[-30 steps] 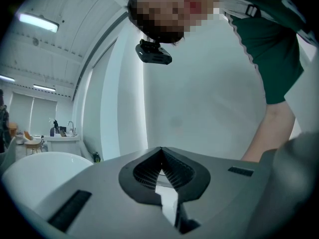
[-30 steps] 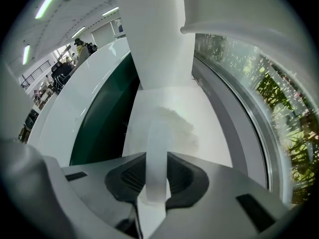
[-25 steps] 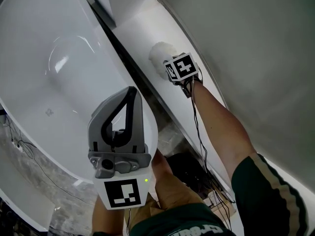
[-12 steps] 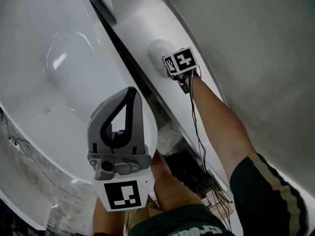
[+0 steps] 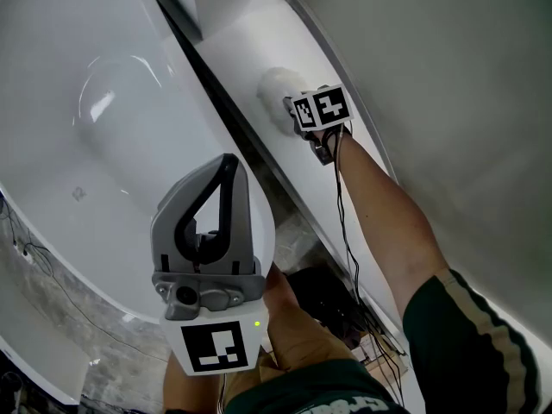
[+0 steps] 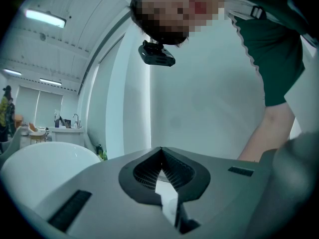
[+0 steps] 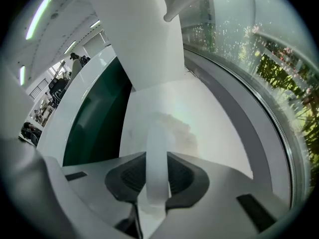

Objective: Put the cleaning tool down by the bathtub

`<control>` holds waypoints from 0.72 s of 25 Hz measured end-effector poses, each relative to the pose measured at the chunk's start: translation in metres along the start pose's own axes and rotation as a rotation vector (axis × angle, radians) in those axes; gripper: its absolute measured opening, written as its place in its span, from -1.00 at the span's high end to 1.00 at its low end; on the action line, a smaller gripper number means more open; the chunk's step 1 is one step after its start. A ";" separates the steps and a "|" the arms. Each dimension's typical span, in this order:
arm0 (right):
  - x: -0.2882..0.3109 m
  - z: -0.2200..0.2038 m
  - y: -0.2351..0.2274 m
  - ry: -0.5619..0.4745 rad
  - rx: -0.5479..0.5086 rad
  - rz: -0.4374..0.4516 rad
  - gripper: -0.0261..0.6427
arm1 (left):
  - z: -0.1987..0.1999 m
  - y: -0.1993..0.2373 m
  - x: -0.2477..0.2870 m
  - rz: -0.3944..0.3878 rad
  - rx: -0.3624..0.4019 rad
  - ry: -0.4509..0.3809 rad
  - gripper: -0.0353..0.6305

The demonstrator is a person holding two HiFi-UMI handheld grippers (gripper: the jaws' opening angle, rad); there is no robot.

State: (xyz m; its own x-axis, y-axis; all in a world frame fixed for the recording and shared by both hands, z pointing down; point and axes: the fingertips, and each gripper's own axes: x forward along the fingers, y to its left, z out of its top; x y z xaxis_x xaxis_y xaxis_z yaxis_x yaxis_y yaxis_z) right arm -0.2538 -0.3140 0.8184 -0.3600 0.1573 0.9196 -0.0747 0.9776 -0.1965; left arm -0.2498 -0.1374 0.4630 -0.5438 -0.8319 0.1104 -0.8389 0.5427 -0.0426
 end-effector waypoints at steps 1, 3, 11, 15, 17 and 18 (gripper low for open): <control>0.000 0.000 0.000 -0.002 0.000 -0.001 0.65 | 0.000 0.000 0.000 -0.001 -0.003 0.000 0.87; -0.001 0.000 0.000 -0.004 0.000 -0.002 0.65 | -0.001 0.001 0.000 -0.001 -0.013 0.004 0.87; 0.000 0.000 0.000 -0.017 0.012 0.007 0.64 | -0.007 0.002 -0.001 0.002 -0.001 0.016 0.87; 0.003 0.001 -0.001 -0.031 0.017 0.010 0.64 | -0.013 0.003 0.000 0.001 -0.010 0.026 0.87; 0.003 0.000 -0.001 -0.049 0.018 0.010 0.64 | -0.015 0.001 -0.001 -0.002 -0.011 0.028 0.87; 0.003 0.000 0.000 -0.060 0.014 0.009 0.64 | -0.014 0.000 -0.001 -0.004 -0.009 0.029 0.87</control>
State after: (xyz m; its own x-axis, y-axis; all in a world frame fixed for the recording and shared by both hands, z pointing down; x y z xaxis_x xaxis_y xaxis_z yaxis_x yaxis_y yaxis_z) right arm -0.2546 -0.3137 0.8209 -0.4156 0.1569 0.8959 -0.0838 0.9742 -0.2095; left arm -0.2489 -0.1345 0.4770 -0.5397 -0.8303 0.1391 -0.8405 0.5407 -0.0335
